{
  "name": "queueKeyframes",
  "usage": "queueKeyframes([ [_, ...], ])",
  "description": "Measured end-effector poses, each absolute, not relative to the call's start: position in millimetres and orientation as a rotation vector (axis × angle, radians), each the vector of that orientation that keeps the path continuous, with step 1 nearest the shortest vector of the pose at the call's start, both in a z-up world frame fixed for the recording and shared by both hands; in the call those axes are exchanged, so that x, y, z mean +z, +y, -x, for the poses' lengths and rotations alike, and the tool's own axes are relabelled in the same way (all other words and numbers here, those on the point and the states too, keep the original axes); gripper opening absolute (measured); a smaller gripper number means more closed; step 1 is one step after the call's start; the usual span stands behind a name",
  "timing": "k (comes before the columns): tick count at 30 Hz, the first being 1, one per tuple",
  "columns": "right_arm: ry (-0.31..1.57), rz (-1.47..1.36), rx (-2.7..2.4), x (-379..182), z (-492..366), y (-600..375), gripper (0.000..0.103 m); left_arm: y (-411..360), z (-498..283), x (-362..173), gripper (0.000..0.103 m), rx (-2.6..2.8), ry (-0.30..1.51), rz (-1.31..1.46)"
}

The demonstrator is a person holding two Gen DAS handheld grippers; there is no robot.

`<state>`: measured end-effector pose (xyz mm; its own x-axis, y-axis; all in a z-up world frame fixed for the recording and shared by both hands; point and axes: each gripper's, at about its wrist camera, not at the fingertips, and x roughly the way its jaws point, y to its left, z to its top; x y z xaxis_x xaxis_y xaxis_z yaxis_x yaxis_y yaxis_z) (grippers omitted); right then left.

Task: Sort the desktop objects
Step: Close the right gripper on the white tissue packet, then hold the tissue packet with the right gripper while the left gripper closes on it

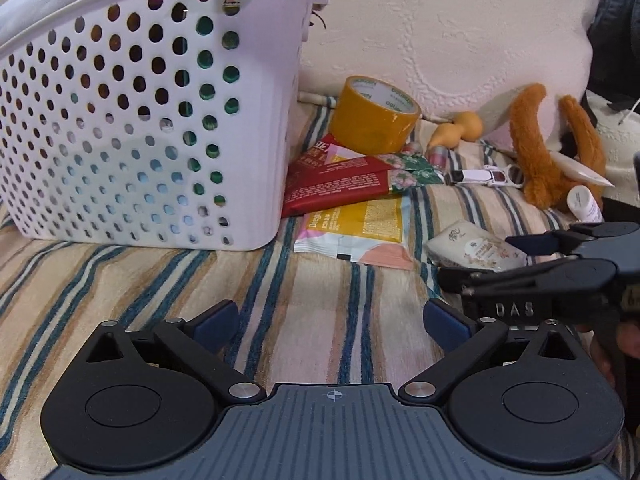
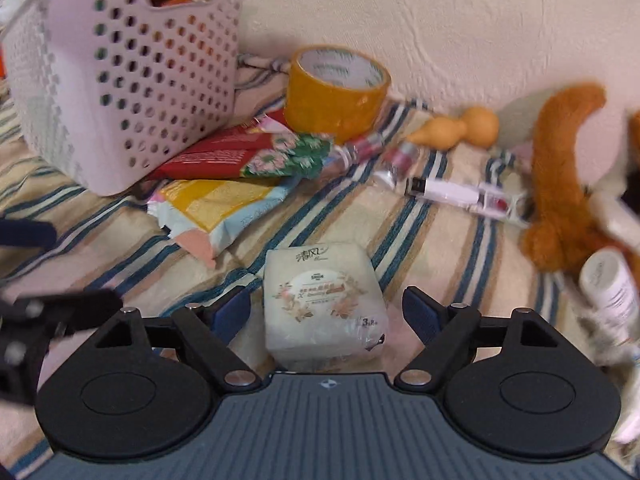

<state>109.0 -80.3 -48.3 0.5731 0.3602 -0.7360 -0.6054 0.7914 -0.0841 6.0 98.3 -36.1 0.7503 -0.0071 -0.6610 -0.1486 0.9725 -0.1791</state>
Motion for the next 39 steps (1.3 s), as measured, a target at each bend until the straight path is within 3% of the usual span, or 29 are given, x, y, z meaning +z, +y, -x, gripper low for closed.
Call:
queueKeyframes([
  [2, 0.799, 0.265, 0.579, -47, -109, -88, 0.063, 98, -6, -36, 0.103, 0.074, 0.714, 0.228],
  [4, 0.806, 0.206, 0.546, -44, -103, -96, 0.058, 99, -5, -37, 0.103, 0.071, 0.711, 0.233],
  [15, 0.742, -0.027, 0.467, -33, -20, -131, 0.053, 107, -12, -36, 0.103, 0.038, 0.724, 0.351],
  [25, 0.577, 0.108, 0.517, -33, 27, -108, 0.052, 93, -24, -26, 0.103, -0.176, 0.817, 0.468],
  [33, 0.507, 0.060, 0.568, -26, 36, -115, 0.051, 89, -26, -20, 0.103, -0.290, 0.871, 0.603],
  [35, 0.528, 0.066, 0.569, -28, 34, -113, 0.051, 89, -27, -19, 0.094, -0.304, 0.868, 0.632],
  [38, 0.539, 0.067, 0.560, -29, 32, -112, 0.051, 85, -28, -17, 0.055, -0.328, 0.888, 0.602],
  [39, 0.543, 0.059, 0.561, -29, 31, -113, 0.051, 83, -27, -15, 0.052, -0.324, 0.879, 0.585],
])
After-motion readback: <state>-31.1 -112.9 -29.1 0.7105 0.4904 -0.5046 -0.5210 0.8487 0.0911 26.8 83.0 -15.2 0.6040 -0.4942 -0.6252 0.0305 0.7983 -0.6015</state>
